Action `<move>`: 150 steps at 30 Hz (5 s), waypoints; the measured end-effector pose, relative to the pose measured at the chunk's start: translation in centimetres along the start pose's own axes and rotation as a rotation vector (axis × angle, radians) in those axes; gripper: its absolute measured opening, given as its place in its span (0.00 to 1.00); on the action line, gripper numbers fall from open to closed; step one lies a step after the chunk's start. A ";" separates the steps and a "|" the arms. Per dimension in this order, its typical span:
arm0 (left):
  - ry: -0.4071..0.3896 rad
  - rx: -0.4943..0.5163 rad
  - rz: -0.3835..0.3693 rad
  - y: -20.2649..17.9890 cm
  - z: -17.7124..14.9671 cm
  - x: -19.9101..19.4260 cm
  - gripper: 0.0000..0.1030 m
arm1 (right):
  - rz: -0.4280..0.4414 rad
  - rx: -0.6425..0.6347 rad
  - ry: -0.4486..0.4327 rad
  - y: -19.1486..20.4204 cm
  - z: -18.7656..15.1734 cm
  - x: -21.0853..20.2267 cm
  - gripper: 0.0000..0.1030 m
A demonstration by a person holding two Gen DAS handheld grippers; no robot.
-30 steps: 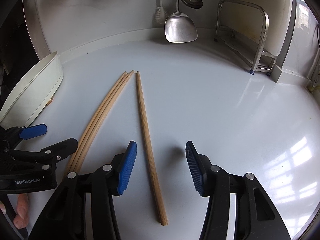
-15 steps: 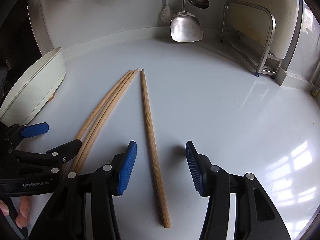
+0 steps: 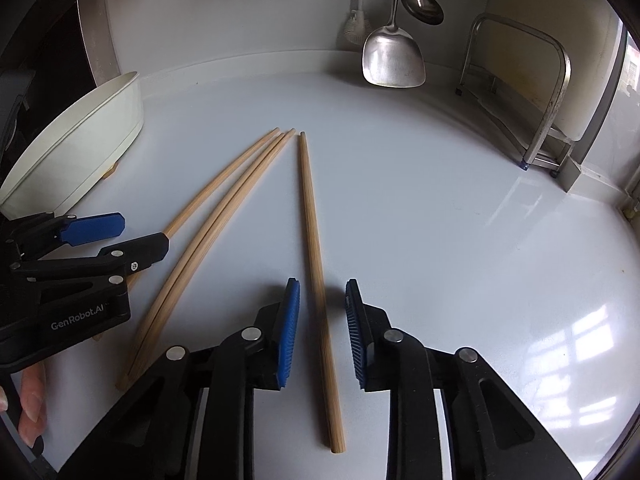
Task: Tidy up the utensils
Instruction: 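Close the right tool on a separated chopstick while the left tool grasps another, then carry both held chopsticks over the white basin, then open both tools to release the chopsticks into the basin, then move both open tools back to the last chopsticks on the counter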
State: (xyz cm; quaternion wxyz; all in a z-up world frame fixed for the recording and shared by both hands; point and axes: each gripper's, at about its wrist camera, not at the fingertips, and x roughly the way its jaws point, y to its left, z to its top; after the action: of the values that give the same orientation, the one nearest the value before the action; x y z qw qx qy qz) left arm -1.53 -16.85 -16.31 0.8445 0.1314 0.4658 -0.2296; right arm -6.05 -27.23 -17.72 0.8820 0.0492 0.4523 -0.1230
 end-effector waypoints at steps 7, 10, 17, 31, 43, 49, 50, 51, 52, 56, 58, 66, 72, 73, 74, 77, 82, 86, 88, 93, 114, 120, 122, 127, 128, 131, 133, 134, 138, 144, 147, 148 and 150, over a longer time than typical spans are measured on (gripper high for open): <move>0.006 0.018 0.001 -1.2 -0.1 -0.5 0.08 | 0.000 -0.018 0.009 0.3 -0.4 -0.4 0.06; 0.028 -0.010 -0.017 -0.8 0.0 -0.7 0.07 | 0.024 0.015 0.020 -0.3 -0.5 -0.6 0.06; 0.041 -0.069 -0.038 -0.7 0.9 -3.6 0.07 | 0.093 0.076 0.027 -1.9 0.1 -2.5 0.06; -0.064 -0.238 0.054 5.1 3.6 -14.0 0.07 | 0.259 -0.010 -0.053 1.1 6.6 -8.9 0.06; -0.069 -0.338 0.158 21.4 4.2 -14.1 0.07 | 0.364 -0.052 -0.045 14.9 14.2 -6.4 0.06; -0.015 -0.332 0.121 27.1 4.9 -10.5 0.07 | 0.358 -0.080 -0.005 22.1 16.6 -2.8 0.06; -0.003 -0.327 0.109 27.7 5.0 -9.8 0.07 | 0.356 -0.082 0.005 23.0 16.8 -2.2 0.06; 0.007 -0.323 0.100 28.2 5.1 -9.2 0.07 | 0.352 -0.083 0.016 23.8 17.0 -1.6 0.06; 0.017 -0.318 0.093 28.6 5.2 -8.6 0.07 | 0.346 -0.083 0.029 24.5 17.1 -1.0 0.06; 0.060 -0.307 0.075 29.5 5.0 -6.5 0.07 | 0.314 -0.079 0.089 26.5 17.1 1.4 0.06; 0.077 -0.300 0.060 29.6 5.2 -5.6 0.07 | 0.300 -0.070 0.110 26.8 16.9 2.3 0.06; 0.138 -0.279 0.023 29.7 5.0 -2.9 0.07 | 0.273 -0.037 0.179 27.1 16.8 4.6 0.06; 0.172 -0.273 0.006 30.4 4.4 -2.0 0.07 | 0.279 -0.019 0.223 27.4 16.7 5.9 0.06; 0.177 -0.275 0.004 30.4 4.4 -1.9 0.07 | 0.280 -0.016 0.228 27.4 16.6 6.0 0.06; 0.182 -0.279 -0.001 30.4 4.3 -1.9 0.07 | 0.279 -0.017 0.231 27.5 16.5 6.0 0.06; 0.170 -0.286 -0.003 30.5 4.3 -2.3 0.13 | 0.275 -0.017 0.231 27.5 16.5 6.0 0.06; 0.113 -0.274 0.034 30.7 4.4 -4.0 0.54 | 0.262 -0.007 0.194 27.2 16.7 4.9 0.16; 0.070 -0.268 0.057 30.7 4.6 -5.5 0.66 | 0.269 0.002 0.162 26.4 16.6 3.6 0.22; 0.066 -0.275 0.065 30.5 4.7 -5.8 0.68 | 0.272 0.008 0.148 25.9 16.4 2.9 0.26; 0.058 -0.273 0.064 30.2 4.3 -6.9 0.73 | 0.260 0.018 0.121 24.8 15.8 1.0 0.31; -0.009 -0.264 0.061 18.6 2.6 -11.6 0.80 | 0.178 0.088 0.029 11.8 9.4 -6.4 0.48; -0.026 -0.277 0.053 12.1 0.8 -12.2 0.83 | 0.148 0.077 0.041 5.5 5.7 -6.7 0.48; -0.028 -0.287 0.044 10.3 0.3 -12.0 0.83 | 0.137 0.065 0.046 4.1 4.6 -6.1 0.49; -0.032 -0.265 0.071 7.5 0.0 -11.0 0.87 | 0.132 0.106 0.053 2.1 2.9 -3.8 0.51; -0.044 -0.259 0.083 7.3 -0.1 -11.0 0.90 | 0.136 0.115 0.043 2.1 2.6 -3.4 0.52; -0.086 -0.247 0.102 7.2 -0.2 -10.5 0.92 | 0.122 0.112 0.020 2.6 2.0 -1.9 0.52; -0.092 -0.225 0.100 7.1 -0.1 -9.9 0.92 | 0.110 0.119 0.010 3.2 1.6 -1.3 0.52; -0.100 -0.213 0.101 7.2 -0.2 -9.8 0.92 | 0.113 0.128 0.001 3.3 1.4 -1.3 0.52; -0.116 -0.188 0.097 7.2 -0.4 -9.0 0.92 | 0.091 0.126 -0.003 4.1 0.8 -0.9 0.52; -0.111 -0.187 0.059 7.6 0.0 -8.2 0.92 | 0.047 0.124 0.005 4.6 0.5 -0.6 0.52; -0.112 -0.182 0.055 7.8 0.1 -8.1 0.92 | 0.033 0.123 0.006 4.9 0.7 -0.6 0.52; -0.111 -0.180 0.056 7.9 0.2 -8.1 0.92 | 0.025 0.120 0.006 5.1 0.8 -0.6 0.52; -0.107 -0.177 0.056 7.9 0.1 -7.9 0.92 | 0.012 0.114 0.003 5.4 0.9 -0.6 0.52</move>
State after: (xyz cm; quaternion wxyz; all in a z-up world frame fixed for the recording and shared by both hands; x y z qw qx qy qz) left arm -1.10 -8.00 -9.48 0.8825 0.0565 0.4347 -0.1706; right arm -4.29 -22.12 -16.87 0.8777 0.1020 0.4458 -0.1432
